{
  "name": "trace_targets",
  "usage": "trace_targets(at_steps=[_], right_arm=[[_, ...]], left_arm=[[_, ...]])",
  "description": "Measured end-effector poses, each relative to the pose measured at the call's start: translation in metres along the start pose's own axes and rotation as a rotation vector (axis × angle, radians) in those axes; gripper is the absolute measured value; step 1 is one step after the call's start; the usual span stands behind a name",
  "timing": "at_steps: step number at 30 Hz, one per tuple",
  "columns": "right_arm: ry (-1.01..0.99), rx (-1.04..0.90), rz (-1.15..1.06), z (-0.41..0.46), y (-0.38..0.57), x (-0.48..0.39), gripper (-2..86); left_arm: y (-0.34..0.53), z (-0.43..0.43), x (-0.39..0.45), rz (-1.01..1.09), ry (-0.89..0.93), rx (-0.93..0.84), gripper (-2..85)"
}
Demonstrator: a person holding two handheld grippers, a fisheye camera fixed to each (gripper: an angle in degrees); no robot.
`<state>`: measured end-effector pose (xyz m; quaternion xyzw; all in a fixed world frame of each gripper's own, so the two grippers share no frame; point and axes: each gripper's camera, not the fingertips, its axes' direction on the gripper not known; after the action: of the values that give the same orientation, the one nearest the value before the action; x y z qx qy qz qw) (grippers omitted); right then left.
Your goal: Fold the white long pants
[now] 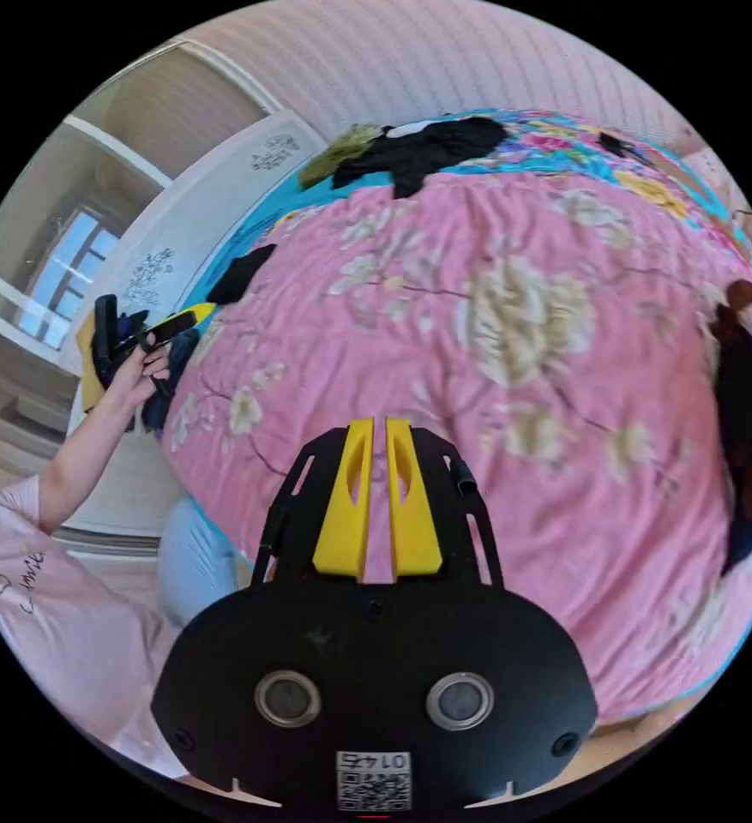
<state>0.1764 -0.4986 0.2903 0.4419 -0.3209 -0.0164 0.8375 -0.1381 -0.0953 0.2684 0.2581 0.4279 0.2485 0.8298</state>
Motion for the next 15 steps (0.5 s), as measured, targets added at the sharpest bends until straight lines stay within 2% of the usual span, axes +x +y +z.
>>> trace_targets(at_steps=[3, 5, 9, 13, 15], right_arm=[[0.25, 0.026, 0.112, -0.086, 0.022, 0.061, 3.9], [0.31, 0.068, 0.15, -0.139, 0.026, 0.09, 6.0], [0.524, 0.217, 0.212, -0.258, 0.027, 0.143, 9.2], [0.499, 0.366, 0.382, -0.341, 0.04, 0.202, 13.1], [0.411, 0.421, 0.535, -0.373, 0.056, 0.242, 15.9]], left_arm=[[-0.024, 0.069, 0.066, 0.109, 0.171, 0.026, 7.8], [-0.043, 0.107, 0.103, 0.148, 0.236, -0.005, 7.8], [-0.09, 0.171, 0.175, 0.21, 0.28, -0.046, 7.9], [-0.135, 0.211, 0.217, 0.243, 0.262, -0.036, 8.2], [-0.164, 0.237, 0.245, 0.295, 0.204, -0.051, 8.5]])
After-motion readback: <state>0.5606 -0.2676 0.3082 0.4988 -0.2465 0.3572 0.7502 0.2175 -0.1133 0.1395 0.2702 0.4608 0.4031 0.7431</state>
